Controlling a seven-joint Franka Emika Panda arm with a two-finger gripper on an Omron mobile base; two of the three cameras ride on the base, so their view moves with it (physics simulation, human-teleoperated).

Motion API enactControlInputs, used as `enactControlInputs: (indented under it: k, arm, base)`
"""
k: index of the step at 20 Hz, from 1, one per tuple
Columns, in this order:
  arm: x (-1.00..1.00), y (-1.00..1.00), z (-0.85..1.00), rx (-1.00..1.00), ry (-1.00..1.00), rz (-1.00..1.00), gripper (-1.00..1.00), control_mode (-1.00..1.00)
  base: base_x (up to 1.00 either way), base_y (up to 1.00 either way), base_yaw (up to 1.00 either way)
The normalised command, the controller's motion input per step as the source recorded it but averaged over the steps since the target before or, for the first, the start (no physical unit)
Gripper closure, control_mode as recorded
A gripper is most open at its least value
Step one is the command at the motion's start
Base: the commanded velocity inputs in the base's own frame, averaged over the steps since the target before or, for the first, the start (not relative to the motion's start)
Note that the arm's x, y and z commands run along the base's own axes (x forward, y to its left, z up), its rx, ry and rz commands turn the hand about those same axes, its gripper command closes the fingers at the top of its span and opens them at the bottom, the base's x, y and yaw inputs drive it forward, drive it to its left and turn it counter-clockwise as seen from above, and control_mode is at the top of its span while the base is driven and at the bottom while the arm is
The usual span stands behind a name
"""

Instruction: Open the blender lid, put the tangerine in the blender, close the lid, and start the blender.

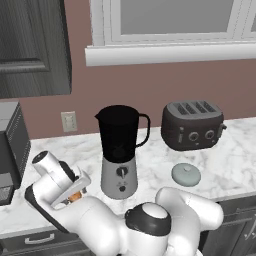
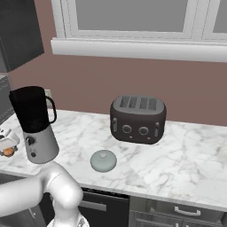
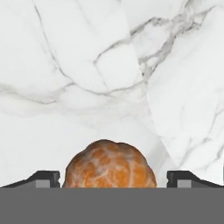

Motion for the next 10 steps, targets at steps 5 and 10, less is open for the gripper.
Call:
enactControlInputs:
  k: [5,10]
  arm:
    - [0.01,0.00,-0.50,0.00,0.03,0.00,1.00,-1.00]
    - [0.01,0.04,-0.22,0.00,0.07,0.00,1.00,-1.00]
  base:
    - [0.00,0.00,0.00]
    - [0.00,0.00,0.00]
